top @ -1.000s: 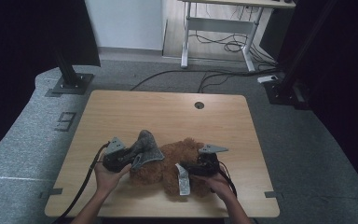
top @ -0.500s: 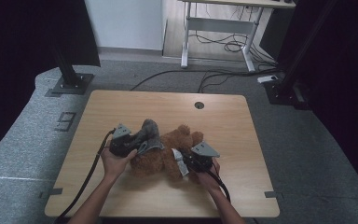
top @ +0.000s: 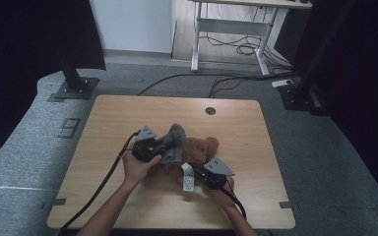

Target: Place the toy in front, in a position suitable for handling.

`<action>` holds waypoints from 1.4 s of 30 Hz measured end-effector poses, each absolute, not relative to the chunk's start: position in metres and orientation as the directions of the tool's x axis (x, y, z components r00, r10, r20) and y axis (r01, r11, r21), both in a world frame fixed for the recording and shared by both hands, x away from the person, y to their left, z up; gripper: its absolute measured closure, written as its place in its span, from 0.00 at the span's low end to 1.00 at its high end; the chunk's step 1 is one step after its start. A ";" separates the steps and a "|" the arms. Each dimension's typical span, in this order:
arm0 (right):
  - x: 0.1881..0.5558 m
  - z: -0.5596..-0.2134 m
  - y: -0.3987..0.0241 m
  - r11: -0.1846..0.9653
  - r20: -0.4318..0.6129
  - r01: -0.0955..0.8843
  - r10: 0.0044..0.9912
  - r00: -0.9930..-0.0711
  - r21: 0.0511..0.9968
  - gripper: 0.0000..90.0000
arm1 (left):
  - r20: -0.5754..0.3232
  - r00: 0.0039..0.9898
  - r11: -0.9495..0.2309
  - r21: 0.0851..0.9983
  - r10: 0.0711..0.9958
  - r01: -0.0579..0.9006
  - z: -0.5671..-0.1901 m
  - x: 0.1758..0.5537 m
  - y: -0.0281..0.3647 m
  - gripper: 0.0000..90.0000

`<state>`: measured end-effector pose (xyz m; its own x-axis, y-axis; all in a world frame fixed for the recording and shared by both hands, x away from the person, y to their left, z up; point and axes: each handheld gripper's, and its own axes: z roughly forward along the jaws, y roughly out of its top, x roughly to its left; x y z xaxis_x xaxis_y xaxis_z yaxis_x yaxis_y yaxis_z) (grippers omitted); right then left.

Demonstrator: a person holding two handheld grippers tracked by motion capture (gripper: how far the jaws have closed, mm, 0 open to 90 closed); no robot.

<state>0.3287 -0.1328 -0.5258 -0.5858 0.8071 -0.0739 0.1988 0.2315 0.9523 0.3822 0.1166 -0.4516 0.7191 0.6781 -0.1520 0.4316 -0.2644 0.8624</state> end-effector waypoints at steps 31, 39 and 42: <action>0.331 -0.525 -0.145 0.230 0.080 0.352 0.727 -0.682 0.908 0.46 | -0.152 0.765 -0.316 0.847 0.626 0.427 -0.462 0.356 0.100 0.85; 0.322 -0.527 -0.139 0.268 0.010 0.302 0.733 -0.681 0.915 0.50 | -0.108 0.775 -0.373 0.830 0.623 0.415 -0.456 0.369 0.055 0.85; 0.322 -0.530 -0.140 0.259 0.021 0.315 0.742 -0.670 0.913 0.52 | -0.092 0.771 -0.394 0.817 0.630 0.420 -0.461 0.371 0.057 0.85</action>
